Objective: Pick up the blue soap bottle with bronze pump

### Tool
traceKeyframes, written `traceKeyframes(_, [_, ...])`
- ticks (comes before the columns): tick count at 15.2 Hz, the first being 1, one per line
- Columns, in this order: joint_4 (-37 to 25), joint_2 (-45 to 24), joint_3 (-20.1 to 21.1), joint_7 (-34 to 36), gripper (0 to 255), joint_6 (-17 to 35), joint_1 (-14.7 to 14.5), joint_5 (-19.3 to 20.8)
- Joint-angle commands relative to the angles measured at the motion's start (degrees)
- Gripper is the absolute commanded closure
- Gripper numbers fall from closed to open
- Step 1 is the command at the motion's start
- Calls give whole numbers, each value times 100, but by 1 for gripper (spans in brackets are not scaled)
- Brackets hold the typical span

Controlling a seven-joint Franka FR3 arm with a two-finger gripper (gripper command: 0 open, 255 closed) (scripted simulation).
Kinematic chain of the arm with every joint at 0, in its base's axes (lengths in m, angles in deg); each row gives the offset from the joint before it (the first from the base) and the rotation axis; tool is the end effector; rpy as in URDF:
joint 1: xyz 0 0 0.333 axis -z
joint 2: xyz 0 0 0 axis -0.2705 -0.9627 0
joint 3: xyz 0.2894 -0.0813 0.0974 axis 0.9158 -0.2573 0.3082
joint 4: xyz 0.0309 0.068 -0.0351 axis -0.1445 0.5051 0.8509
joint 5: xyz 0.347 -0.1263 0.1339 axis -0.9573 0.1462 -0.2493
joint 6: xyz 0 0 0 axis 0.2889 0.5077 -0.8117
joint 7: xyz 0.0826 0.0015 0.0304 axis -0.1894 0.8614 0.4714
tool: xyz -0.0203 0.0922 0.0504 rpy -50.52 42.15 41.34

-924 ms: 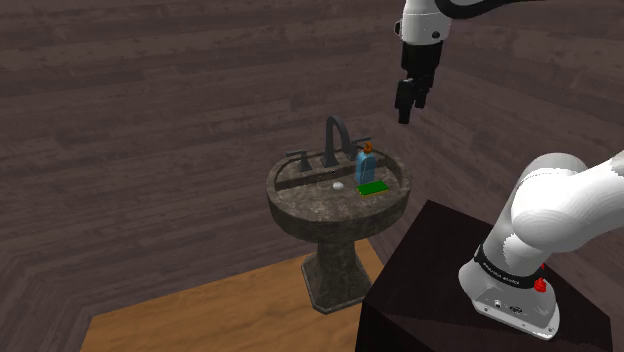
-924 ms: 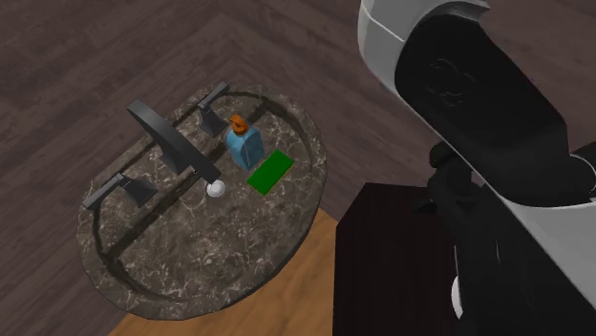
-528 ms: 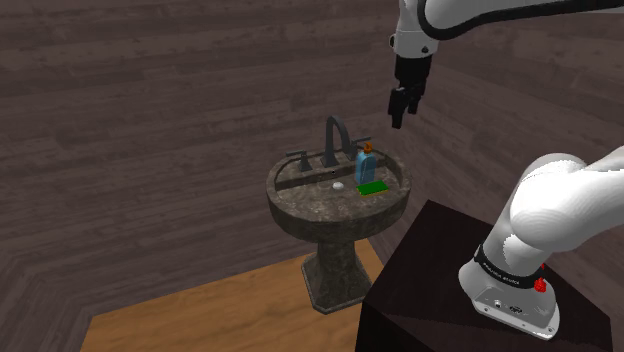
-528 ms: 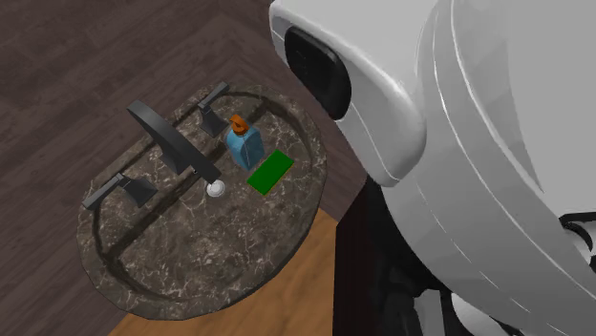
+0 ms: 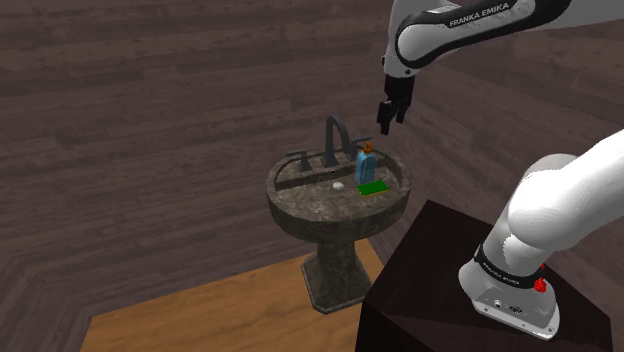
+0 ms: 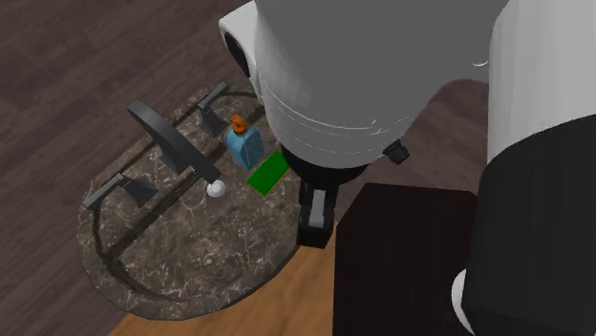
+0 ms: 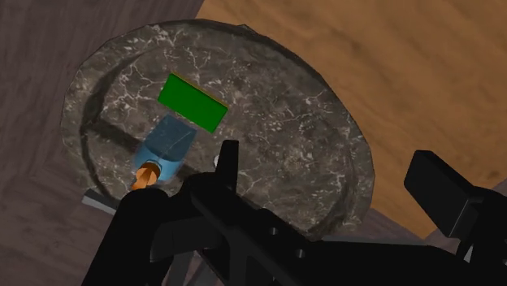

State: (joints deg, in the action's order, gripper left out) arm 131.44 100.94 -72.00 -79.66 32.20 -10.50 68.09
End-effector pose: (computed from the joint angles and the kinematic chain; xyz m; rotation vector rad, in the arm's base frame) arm 0.3856 -0.1062 0.4870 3.1036 -0.0905 0.0156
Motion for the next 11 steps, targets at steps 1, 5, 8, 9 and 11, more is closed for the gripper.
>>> traceKeyframes(1, [-42, -328, -150, -118, 0, 346, 45, 5])
traceKeyframes(5, [-215, -1069, -452, -401, 0, 1003, 112, -73])
traceKeyframes(8, [-425, -1668, -664, -655, 0, 1446, 146, -224])
traceKeyframes(9, [-511, -1875, -730, -750, 0, 1582, 157, -296])
traceKeyframes(11, [-705, -2297, -850, -955, 0, 1833, 182, -470])
